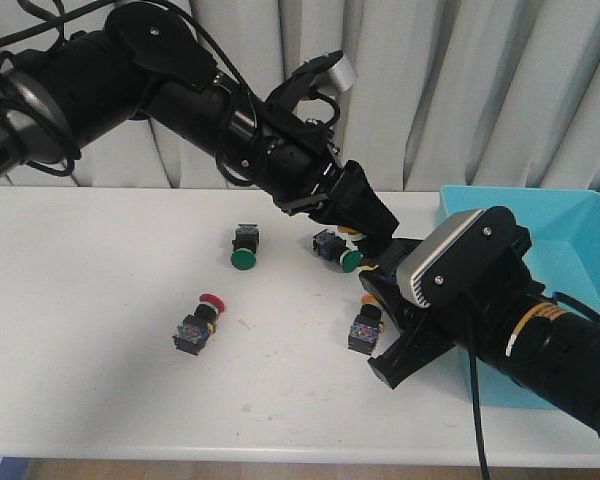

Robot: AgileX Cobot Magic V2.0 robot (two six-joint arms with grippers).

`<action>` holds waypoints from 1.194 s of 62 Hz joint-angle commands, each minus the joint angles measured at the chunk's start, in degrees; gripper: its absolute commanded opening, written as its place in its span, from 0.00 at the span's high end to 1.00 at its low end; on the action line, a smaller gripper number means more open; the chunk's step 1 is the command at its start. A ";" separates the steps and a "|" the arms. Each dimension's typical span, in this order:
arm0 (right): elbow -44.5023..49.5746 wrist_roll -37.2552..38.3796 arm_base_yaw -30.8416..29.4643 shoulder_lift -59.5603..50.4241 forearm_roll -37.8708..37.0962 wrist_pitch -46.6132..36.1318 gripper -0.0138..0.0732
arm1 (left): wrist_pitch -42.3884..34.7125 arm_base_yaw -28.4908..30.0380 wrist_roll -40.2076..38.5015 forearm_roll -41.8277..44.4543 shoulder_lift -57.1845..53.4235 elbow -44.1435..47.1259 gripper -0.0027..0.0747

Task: Pick red and yellow buttons and place in box
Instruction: 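Pass the yellow-capped button from the left gripper to the right gripper, then move the yellow button into the blue box with the right gripper and release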

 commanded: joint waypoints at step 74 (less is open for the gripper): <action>-26.79 0.72 -40.42 24.34 17.67 27.53 0.83 | -8.53 6.17 -27.27 46.27 -9.92 -14.10 0.98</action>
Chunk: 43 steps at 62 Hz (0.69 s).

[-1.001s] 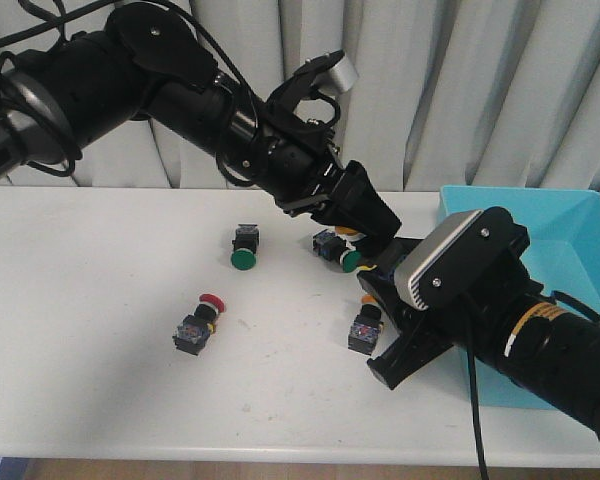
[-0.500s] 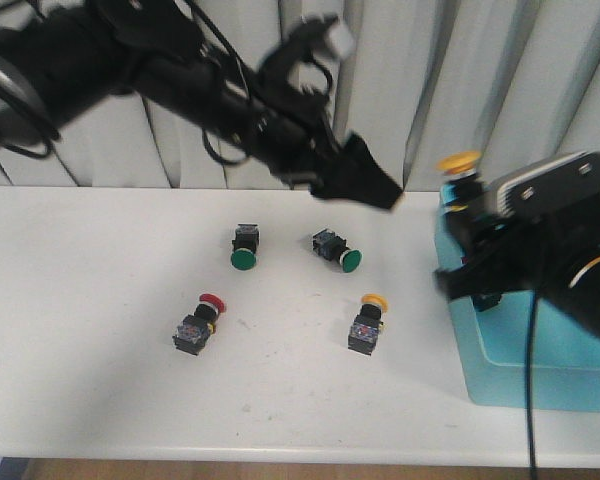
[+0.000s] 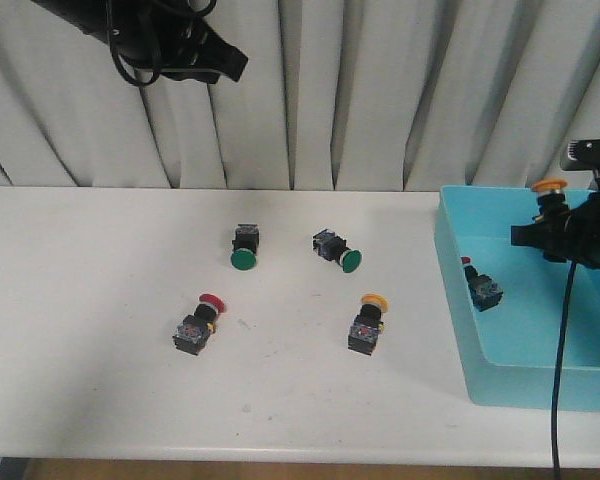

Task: Pick red and yellow buttons and place in box
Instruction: 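Move the yellow button into the blue box with the right gripper and release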

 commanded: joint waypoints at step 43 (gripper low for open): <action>-28.08 5.59 -3.69 27.51 -7.21 23.30 0.43 | -1.81 -0.05 -3.35 1.99 -2.75 -1.35 0.98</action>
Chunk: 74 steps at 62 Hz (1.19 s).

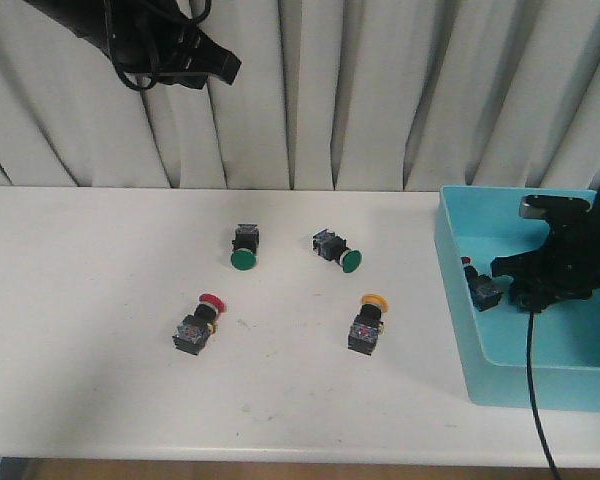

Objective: Pick red and yellow buttons and place in box

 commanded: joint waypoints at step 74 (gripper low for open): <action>21.65 -12.42 0.84 -73.56 14.44 -17.90 0.76 | -3.17 -0.05 -0.55 -3.39 -2.85 -1.35 0.97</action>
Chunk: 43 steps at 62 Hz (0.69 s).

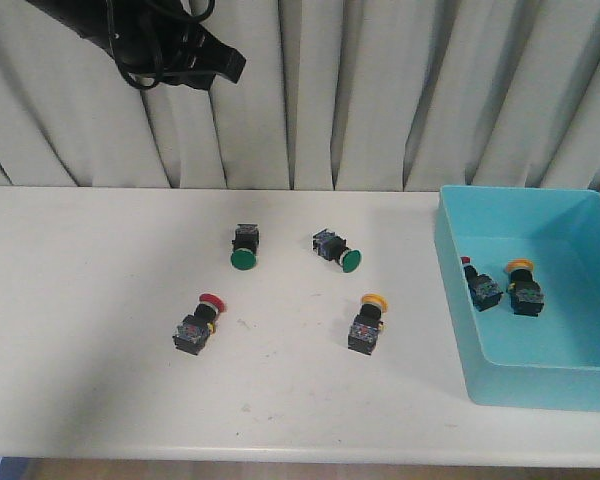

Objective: Pick red and yellow buttons and place in box

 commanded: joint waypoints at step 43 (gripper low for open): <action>10.19 -2.78 5.71 -8.04 3.37 -17.30 0.85 | -2.85 -0.05 -0.57 -1.09 -3.04 -1.43 0.97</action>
